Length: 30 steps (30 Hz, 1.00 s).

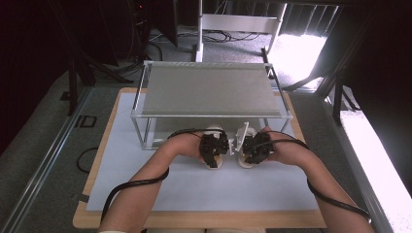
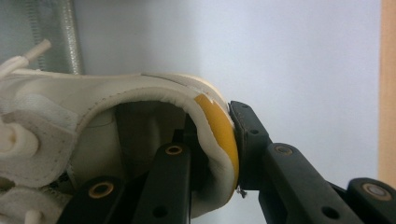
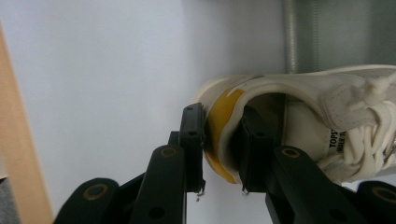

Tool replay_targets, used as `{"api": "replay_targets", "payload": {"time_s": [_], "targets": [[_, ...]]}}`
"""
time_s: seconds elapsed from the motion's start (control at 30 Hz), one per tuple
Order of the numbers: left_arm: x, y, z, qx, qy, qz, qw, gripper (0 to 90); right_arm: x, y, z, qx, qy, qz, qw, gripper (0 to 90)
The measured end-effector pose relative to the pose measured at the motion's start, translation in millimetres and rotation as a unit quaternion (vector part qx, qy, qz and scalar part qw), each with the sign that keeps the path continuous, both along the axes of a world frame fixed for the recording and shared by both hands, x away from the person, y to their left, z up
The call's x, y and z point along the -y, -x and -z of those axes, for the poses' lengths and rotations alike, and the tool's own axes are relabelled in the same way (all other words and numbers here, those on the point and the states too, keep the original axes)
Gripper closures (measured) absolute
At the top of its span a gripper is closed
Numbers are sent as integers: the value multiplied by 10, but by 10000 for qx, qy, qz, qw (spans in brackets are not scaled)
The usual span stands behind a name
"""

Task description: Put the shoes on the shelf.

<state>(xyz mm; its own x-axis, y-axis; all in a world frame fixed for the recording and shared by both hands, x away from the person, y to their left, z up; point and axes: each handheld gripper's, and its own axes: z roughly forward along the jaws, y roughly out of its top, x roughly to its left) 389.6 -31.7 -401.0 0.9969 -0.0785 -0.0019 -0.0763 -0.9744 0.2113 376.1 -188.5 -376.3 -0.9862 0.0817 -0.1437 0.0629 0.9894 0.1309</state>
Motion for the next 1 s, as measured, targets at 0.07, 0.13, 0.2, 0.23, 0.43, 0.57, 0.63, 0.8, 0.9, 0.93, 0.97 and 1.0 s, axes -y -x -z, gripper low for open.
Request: {"api": "replay_targets", "payload": {"time_s": [0.07,0.13,0.2,0.23,0.43,0.57,0.63,0.8,0.9,0.93,0.97,1.0], "targets": [[-3,-18,11,30,44,-22,10000,779,-1,-38,12,57,-13,-25,10000,744],[-13,-39,26,89,173,2,9998,779,0,-59,23,98,-52,-54,9999,744],[-26,-67,37,207,277,35,9994,778,2,-75,37,121,-78,-107,9998,744],[-29,-75,43,215,305,21,9993,779,2,-77,47,122,-95,-115,9998,744],[-8,-145,78,457,514,-60,9976,778,-13,-52,89,196,-26,-238,9995,744],[2,-200,78,540,742,-35,9958,777,-18,-59,103,275,-100,-337,9990,744],[8,-214,83,698,813,14,9942,777,-17,-56,110,284,-161,-325,9989,744],[29,-261,111,746,783,22,9941,772,-1,-83,138,369,-300,-399,9981,742],[50,-279,152,653,744,10,9951,762,9,-112,168,417,-301,-355,9980,740],[53,-288,154,643,786,35,9948,761,14,-120,179,427,-325,-338,9980,740],[54,-292,152,644,815,62,9946,761,23,-124,197,381,-353,-278,9983,739],[61,-302,150,628,843,58,9944,760,27,-127,207,374,-368,-250,9983,737]]}}
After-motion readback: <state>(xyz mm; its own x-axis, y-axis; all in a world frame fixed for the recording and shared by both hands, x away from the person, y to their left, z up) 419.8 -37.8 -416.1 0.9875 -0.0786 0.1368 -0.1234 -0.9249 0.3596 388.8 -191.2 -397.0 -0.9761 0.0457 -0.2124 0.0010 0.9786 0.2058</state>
